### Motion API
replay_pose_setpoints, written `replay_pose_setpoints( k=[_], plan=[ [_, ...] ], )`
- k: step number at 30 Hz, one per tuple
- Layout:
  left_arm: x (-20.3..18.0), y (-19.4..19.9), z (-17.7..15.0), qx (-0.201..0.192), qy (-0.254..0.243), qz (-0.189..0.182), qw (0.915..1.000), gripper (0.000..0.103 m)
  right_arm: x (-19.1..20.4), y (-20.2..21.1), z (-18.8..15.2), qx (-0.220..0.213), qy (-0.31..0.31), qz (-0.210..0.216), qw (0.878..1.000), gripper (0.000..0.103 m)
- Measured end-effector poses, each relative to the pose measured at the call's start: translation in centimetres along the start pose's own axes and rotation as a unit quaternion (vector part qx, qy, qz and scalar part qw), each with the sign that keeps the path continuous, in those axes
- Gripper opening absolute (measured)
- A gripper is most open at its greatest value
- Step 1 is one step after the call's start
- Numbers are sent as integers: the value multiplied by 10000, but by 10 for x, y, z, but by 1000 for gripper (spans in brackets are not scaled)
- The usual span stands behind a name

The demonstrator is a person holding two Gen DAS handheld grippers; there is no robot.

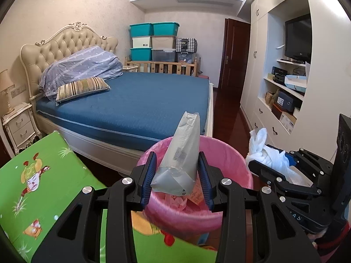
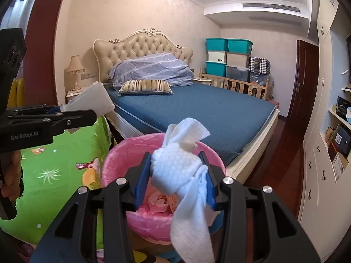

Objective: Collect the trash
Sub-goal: 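Open both tools to drop the tissue and packet into the wastebasket, then return both tools to the table and grasp the white foam block with the right tool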

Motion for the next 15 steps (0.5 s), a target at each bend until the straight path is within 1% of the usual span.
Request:
replay_pose_setpoints(
  k=[4,6,7,8,9,10,11,13,15],
  plan=[
    [-1,-24,1,93,18,44,9999,37,-6,-14,4,-66,-64,72,9999,44],
    [-1,-36,0,164,17,36,9999,37,-10,-22,4,-94,-98,149,9998,48],
    [-2,-43,-2,226,34,-46,9997,39,-14,-24,1,-91,-126,199,9997,61],
    [-4,-54,-4,367,31,-201,9991,42,-17,-28,0,-80,-168,262,9995,76],
    [-4,-61,-6,438,1,-203,9988,54,-20,-30,-1,-93,-210,287,9993,79],
    [-2,-63,-7,434,-11,-153,9989,62,-23,-31,-3,-113,-274,291,9991,79],
    [3,-65,-7,395,7,-79,9992,64,-26,-29,-4,-116,-350,297,9989,79],
    [13,-62,-9,377,149,-75,9991,77,-28,-17,-5,-204,-402,315,9985,79],
    [24,-54,-9,316,265,-21,9991,82,-25,-1,-6,-293,-344,293,9985,79]
  ],
)
Point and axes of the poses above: each gripper's, at about its wrist camera, not at the fingertips, and y roughly against the way its jaws point, x to its left, z to its top, the point moved 10 cm from there along -y, roughly the way its jaws point, and after that the axes turned 8 degrees about z, right-handed, at the moved point
